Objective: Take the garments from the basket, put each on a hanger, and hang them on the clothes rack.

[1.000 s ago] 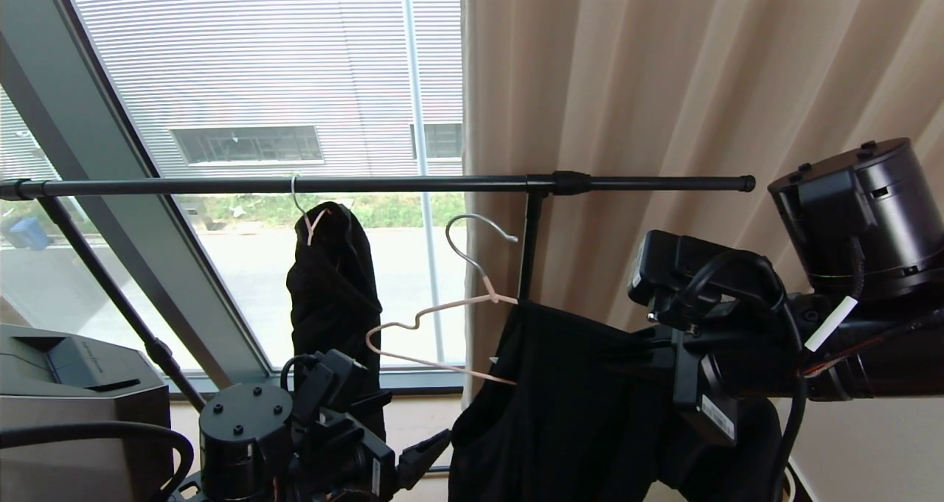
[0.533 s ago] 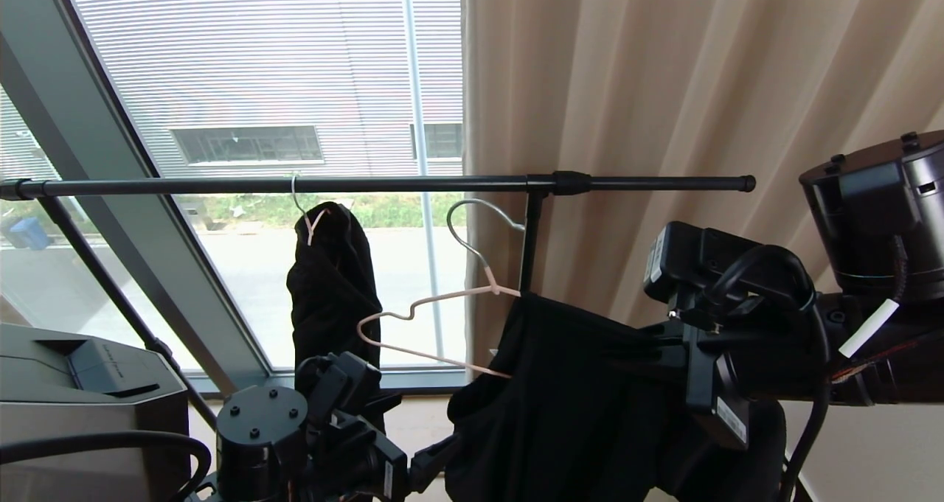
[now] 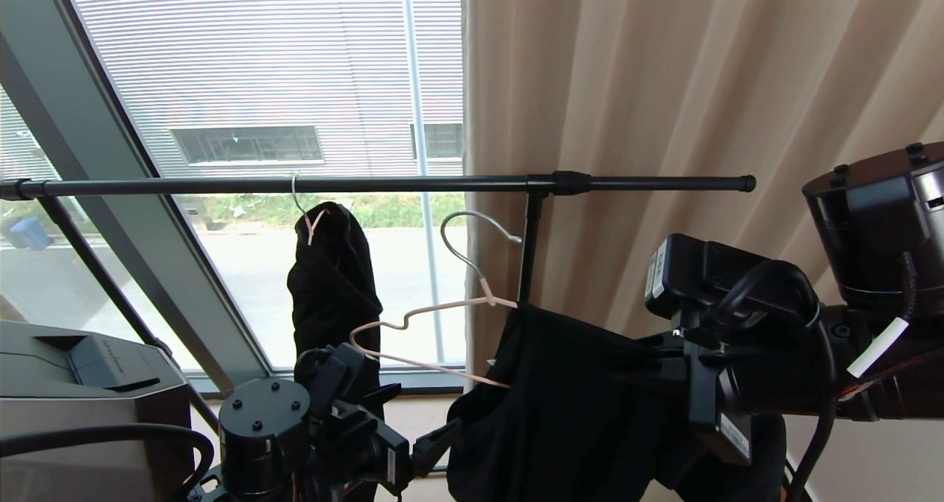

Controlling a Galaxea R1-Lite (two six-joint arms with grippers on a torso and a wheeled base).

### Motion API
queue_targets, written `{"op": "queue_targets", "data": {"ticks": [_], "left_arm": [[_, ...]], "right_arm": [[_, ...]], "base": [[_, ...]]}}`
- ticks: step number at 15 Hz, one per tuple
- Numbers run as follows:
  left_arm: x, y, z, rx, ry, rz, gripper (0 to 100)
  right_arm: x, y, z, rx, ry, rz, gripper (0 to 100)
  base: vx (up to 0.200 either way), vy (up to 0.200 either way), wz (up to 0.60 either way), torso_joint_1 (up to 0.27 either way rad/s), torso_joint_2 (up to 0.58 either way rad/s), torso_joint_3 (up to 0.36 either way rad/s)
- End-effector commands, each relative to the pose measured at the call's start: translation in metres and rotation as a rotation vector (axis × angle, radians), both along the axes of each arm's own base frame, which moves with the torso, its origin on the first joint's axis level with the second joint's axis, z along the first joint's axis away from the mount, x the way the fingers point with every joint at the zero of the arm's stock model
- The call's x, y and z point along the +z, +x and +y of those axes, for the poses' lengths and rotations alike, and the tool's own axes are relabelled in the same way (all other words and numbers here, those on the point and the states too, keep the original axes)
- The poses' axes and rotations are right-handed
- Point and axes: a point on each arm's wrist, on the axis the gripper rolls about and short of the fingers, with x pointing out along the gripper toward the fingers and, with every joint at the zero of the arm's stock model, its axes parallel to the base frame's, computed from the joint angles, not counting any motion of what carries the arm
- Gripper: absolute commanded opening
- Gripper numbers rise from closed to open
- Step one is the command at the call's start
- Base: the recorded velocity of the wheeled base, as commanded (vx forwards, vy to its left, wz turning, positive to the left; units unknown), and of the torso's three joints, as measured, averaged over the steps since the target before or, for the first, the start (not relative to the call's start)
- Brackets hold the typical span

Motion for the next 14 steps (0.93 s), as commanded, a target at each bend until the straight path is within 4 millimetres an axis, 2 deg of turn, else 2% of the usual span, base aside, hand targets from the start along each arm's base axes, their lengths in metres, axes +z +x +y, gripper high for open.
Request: {"op": "queue_targets", "data": {"ticks": [1, 6, 14], "left_arm": [[0.002, 0.001, 0.001, 0.003, -0.007, -0.009, 100], [-0.003, -0.003, -0.003, -0.017, 0.008, 0.011, 100], [-0.011, -0.002, -0.005, 0.009, 0.039, 0.026, 100]], "right_arm": [[-0.001, -0.001, -0.001, 0.002, -0.002, 0.002, 0], [-0.001, -0.002, -0.001, -0.004, 0.005, 0.008, 0], [0.008, -0.014, 0.000, 0.020, 0.042, -0.004, 0]], "base": [[0.000, 0.000, 0.00, 0.000, 0.00, 0.000], [0.000, 0.000, 0.00, 0.000, 0.00, 0.000], [0.000, 0.000, 0.00, 0.000, 0.00, 0.000]]}}
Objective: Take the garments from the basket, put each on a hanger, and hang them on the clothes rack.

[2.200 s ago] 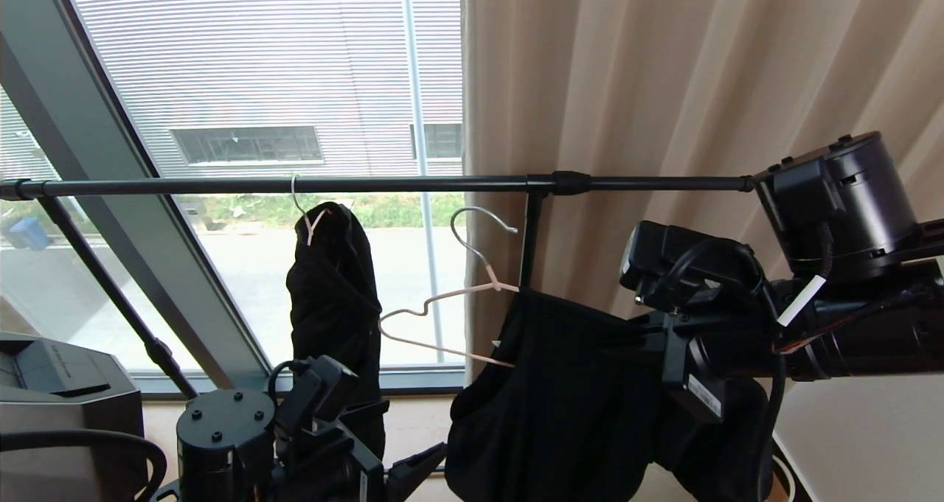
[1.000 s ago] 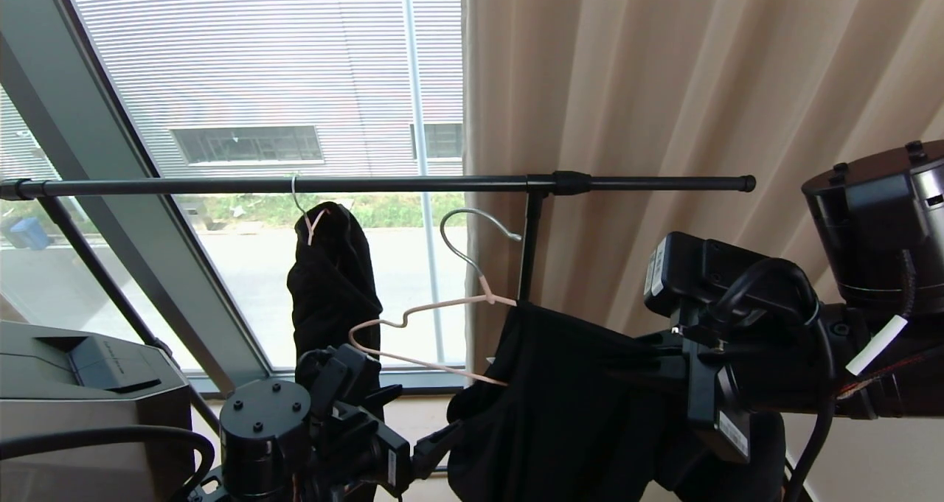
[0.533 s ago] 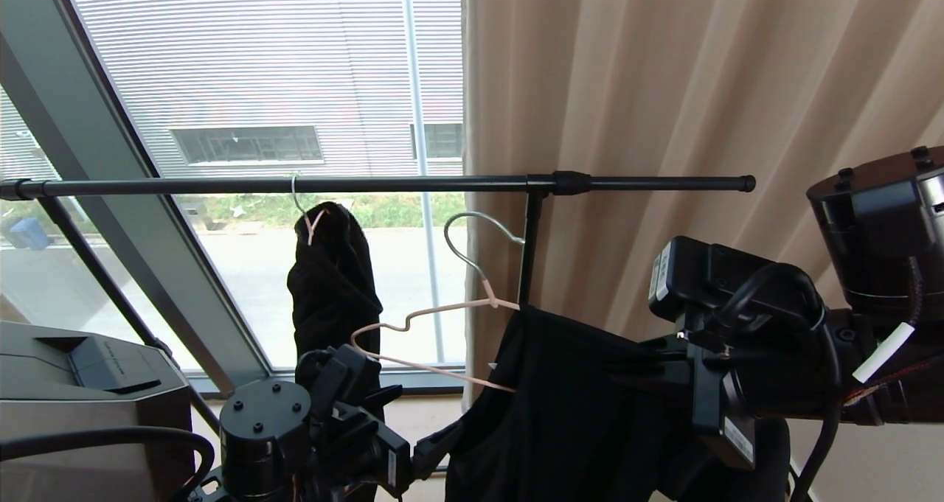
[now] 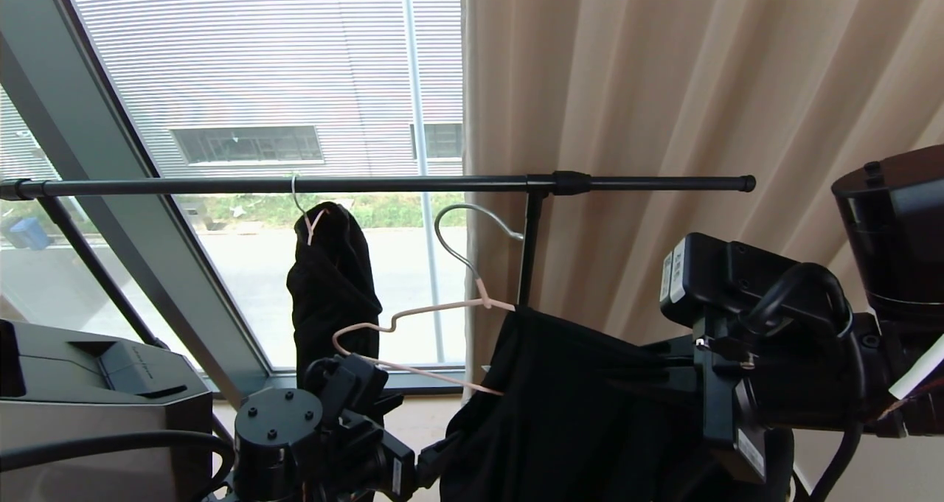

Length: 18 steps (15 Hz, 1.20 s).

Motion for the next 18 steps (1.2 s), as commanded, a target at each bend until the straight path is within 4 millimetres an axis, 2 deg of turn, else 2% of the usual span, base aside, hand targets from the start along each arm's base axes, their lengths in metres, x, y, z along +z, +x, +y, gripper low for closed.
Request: {"op": "queue_targets", "data": {"ticks": [1, 2, 3, 12, 14, 18], "left_arm": [[-0.002, 0.001, 0.000, 0.003, 0.005, 0.004, 100], [-0.002, 0.001, 0.000, 0.003, 0.005, 0.004, 100], [-0.002, 0.001, 0.000, 0.003, 0.004, 0.003, 0], [0.000, 0.002, 0.001, 0.010, 0.000, -0.002, 0], [0.001, 0.008, 0.005, 0.035, -0.005, -0.011, 0], [0.003, 0.011, 0.010, 0.053, -0.010, -0.018, 0]], "right_arm": [[0.003, -0.002, -0.002, 0.001, 0.009, -0.009, 0], [0.003, -0.003, -0.002, 0.001, 0.010, -0.010, 0], [0.003, -0.003, -0.003, 0.001, 0.011, -0.011, 0], [-0.001, -0.006, -0.007, -0.009, 0.008, 0.007, 0], [-0.004, -0.010, -0.020, -0.040, 0.009, 0.010, 0], [-0.007, -0.014, -0.028, -0.059, 0.007, 0.012, 0]], "base": [[0.000, 0.000, 0.00, 0.000, 0.00, 0.000], [0.000, 0.000, 0.00, 0.000, 0.00, 0.000], [0.000, 0.000, 0.00, 0.000, 0.00, 0.000], [0.000, 0.000, 0.00, 0.000, 0.00, 0.000], [0.000, 0.000, 0.00, 0.000, 0.00, 0.000], [0.000, 0.000, 0.00, 0.000, 0.00, 0.000]]}}
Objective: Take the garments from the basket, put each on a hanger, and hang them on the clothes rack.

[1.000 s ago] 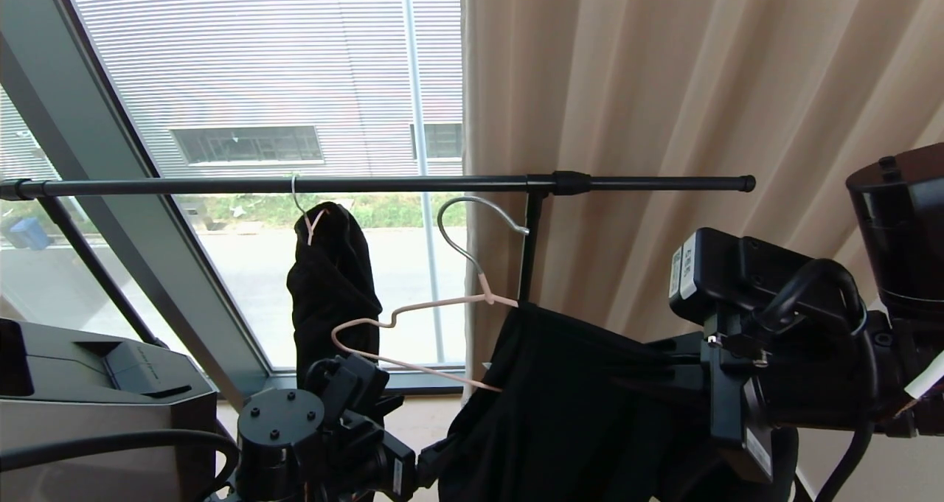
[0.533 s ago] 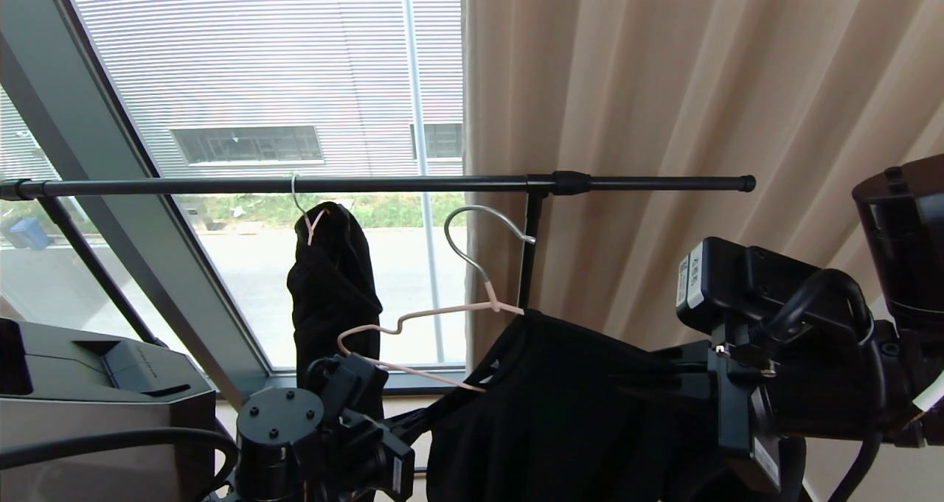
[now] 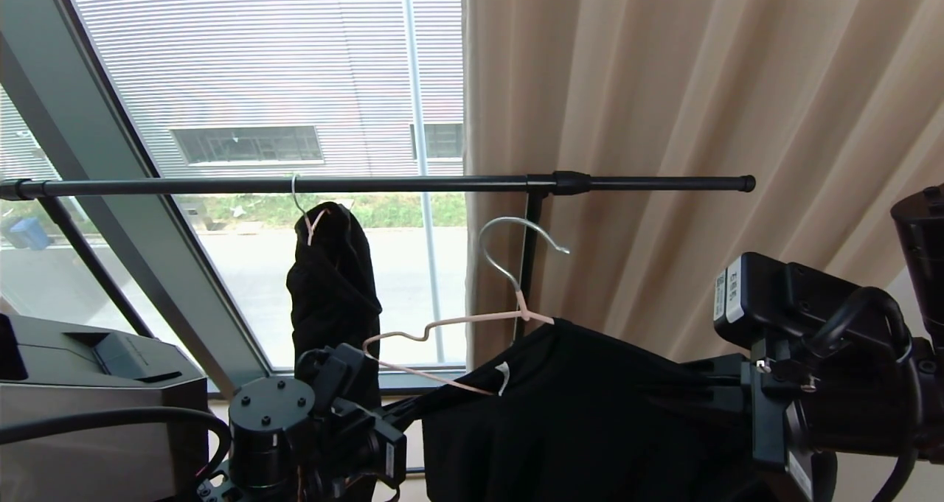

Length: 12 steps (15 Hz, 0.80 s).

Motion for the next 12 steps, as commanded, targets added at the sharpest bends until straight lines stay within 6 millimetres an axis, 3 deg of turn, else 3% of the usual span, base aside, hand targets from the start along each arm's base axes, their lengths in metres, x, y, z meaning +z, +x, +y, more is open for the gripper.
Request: {"op": "queue_targets", "data": {"ticks": [1, 12], "left_arm": [[0.003, 0.002, 0.001, 0.007, -0.008, -0.011, 0], [0.014, 0.026, 0.025, 0.111, -0.014, -0.091, 0]], "right_arm": [[0.001, -0.002, -0.004, -0.007, 0.004, -0.005, 0], [-0.003, -0.015, -0.022, -0.036, 0.011, -0.013, 0]], "base": [[0.000, 0.000, 0.00, 0.000, 0.00, 0.000], [0.000, 0.000, 0.00, 0.000, 0.00, 0.000]]}}
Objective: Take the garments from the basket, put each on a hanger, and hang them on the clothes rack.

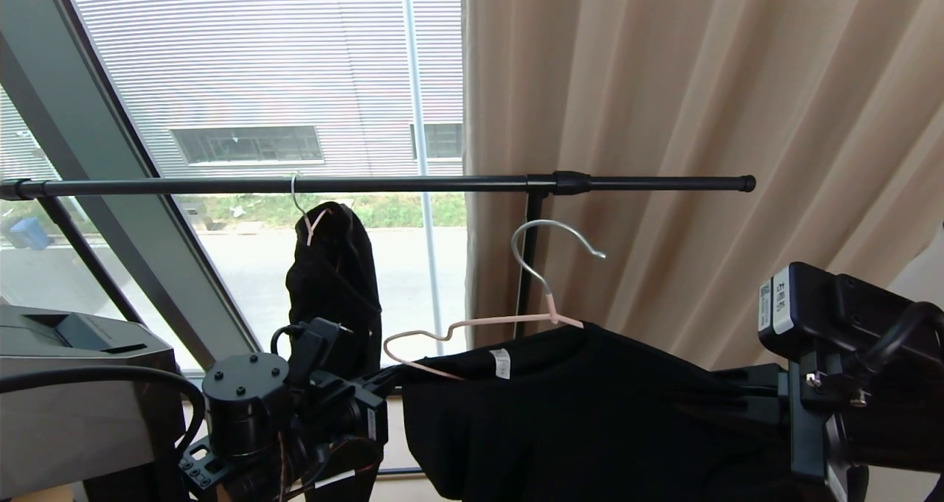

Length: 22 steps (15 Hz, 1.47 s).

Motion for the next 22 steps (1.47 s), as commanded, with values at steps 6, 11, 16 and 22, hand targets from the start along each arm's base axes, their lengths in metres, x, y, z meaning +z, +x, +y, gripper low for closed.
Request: {"op": "queue_targets", "data": {"ticks": [6, 11, 16, 22], "left_arm": [[0.010, 0.011, 0.012, 0.049, -0.023, -0.048, 0], [0.026, 0.007, 0.014, 0.047, -0.038, -0.103, 0], [0.040, -0.009, 0.010, 0.006, -0.058, -0.136, 0], [0.048, -0.017, 0.008, -0.013, -0.072, -0.164, 0]], "right_arm": [[-0.007, -0.012, -0.014, -0.019, -0.001, 0.003, 0], [-0.010, -0.012, -0.015, -0.018, -0.007, 0.012, 0], [-0.025, -0.008, -0.011, -0.033, 0.033, 0.004, 0], [-0.049, -0.012, -0.012, 0.000, 0.108, 0.056, 0]], "base": [[0.000, 0.000, 0.00, 0.000, 0.00, 0.000], [0.000, 0.000, 0.00, 0.000, 0.00, 0.000], [0.000, 0.000, 0.00, 0.000, 0.00, 0.000], [0.000, 0.000, 0.00, 0.000, 0.00, 0.000]]}}
